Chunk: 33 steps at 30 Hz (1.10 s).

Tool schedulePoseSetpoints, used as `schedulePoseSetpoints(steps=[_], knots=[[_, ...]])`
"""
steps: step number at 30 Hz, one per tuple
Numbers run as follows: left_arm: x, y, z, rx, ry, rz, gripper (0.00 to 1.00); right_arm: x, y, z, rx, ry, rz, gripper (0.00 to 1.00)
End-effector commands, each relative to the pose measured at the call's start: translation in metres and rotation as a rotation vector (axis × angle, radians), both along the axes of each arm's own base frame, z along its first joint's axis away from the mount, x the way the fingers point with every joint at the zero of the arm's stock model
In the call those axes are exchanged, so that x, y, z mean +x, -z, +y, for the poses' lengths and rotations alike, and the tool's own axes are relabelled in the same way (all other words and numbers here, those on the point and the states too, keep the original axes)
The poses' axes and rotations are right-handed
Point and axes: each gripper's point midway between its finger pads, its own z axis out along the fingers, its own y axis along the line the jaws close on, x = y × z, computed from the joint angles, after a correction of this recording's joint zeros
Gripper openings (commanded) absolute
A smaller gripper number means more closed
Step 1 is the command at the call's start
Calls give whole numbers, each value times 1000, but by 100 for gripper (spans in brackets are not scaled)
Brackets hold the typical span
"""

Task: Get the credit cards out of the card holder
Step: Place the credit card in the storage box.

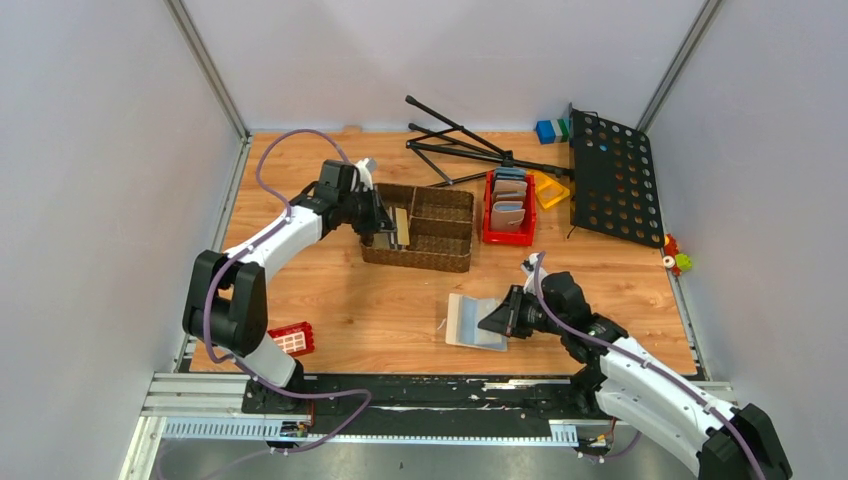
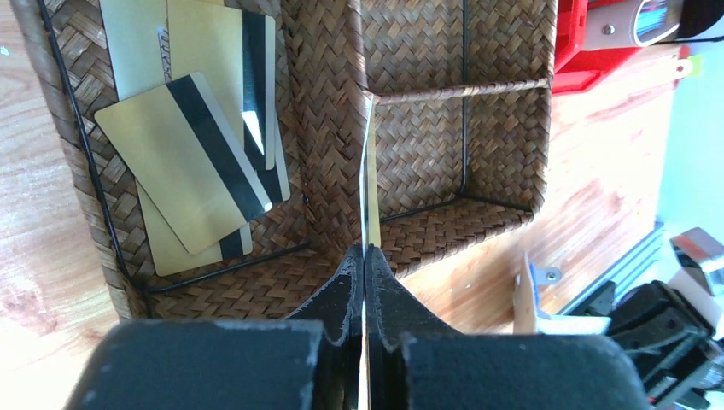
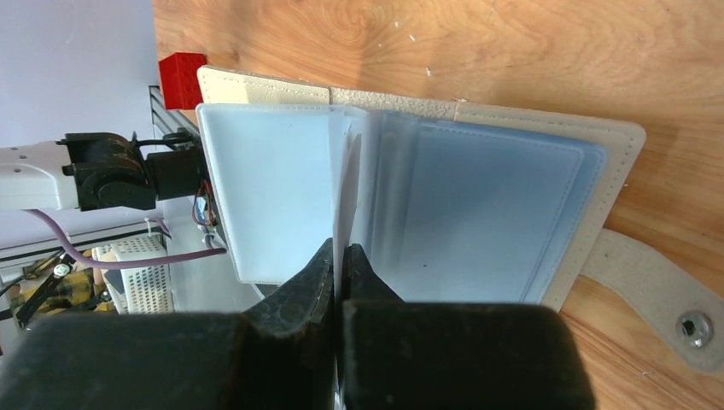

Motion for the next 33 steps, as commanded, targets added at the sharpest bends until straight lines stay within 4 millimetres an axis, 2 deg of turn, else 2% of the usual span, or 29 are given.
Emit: schedulePoseSetpoints(steps=[1, 4, 7, 9, 14, 17, 24, 33], knots=[[6, -12, -3, -91, 33, -13, 0, 15, -26, 11, 44, -19, -85, 0], [9, -16, -3, -108, 47, -3, 0, 17, -26, 14, 43, -28, -78, 0], [5, -31, -8, -165, 79, -22, 0, 17, -25, 14, 36, -33, -74, 0], [-3, -45, -19, -262, 147, -15, 0, 17, -25, 14, 37, -32, -77, 0], [7, -43, 4, -114, 92, -17, 0, 18, -27, 14, 42, -32, -83, 0], [14, -44, 11, -64, 66, -26, 0, 18, -29, 14, 33, -39, -85, 0], [32, -29, 29, 77, 25, -9, 0, 18, -30, 14, 32, -41, -83, 0], [53, 4, 30, 134, 30, 27, 3, 18, -30, 14, 31, -36, -82, 0]])
